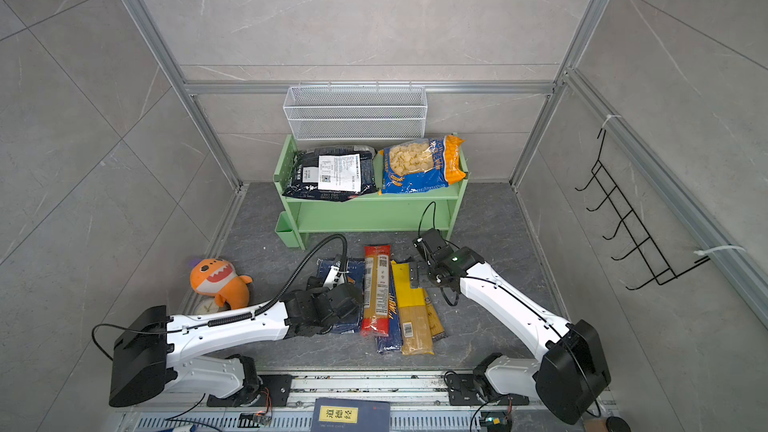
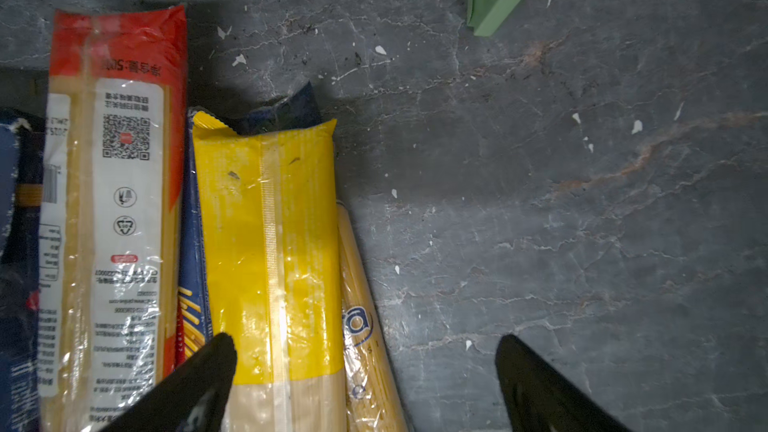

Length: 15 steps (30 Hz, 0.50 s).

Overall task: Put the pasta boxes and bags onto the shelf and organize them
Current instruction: 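Lower the right gripper to the yellow spaghetti bag while the left hovers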

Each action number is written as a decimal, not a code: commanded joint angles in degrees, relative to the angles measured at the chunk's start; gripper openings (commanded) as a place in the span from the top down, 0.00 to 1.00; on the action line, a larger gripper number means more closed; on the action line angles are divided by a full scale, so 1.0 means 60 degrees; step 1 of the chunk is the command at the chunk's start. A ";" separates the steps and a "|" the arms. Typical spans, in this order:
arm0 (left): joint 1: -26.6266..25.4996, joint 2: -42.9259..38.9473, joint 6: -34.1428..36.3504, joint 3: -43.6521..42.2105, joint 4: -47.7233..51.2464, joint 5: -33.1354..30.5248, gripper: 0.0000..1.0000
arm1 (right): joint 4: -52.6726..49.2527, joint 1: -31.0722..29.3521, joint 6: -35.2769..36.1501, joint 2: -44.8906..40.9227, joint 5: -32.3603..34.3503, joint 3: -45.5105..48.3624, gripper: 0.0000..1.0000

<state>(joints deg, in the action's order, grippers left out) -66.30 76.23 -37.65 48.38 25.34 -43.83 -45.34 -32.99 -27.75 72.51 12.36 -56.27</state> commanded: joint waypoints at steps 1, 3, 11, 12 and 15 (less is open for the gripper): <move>-0.0009 -0.0497 0.0141 0.0215 -0.0725 -0.0358 0.00 | 0.0387 -0.0039 -0.0546 -0.0567 0.0449 0.0346 0.01; -0.0009 -0.0845 0.0340 -0.0161 -0.1309 -0.0605 0.00 | 0.0436 -0.0044 -0.0489 -0.0608 0.0356 0.0521 0.01; -0.0007 -0.1064 0.0394 0.0260 -0.0315 -0.0744 0.00 | 0.1360 -0.0099 -0.0524 -0.0973 -0.1906 0.1645 0.05; -0.0009 -0.1031 0.0412 0.0307 -0.0259 -0.0637 0.00 | 0.1533 -0.0111 -0.0622 -0.1135 -0.2123 0.1894 0.07; -0.0009 -0.1061 0.0126 0.0318 -0.0091 -0.0321 0.00 | 0.1725 -0.0224 -0.0855 -0.1454 -0.2333 0.2501 0.08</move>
<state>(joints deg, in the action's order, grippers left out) -66.35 70.00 -35.83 48.12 22.81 -45.91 -37.95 -33.61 -30.74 66.00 2.74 -43.72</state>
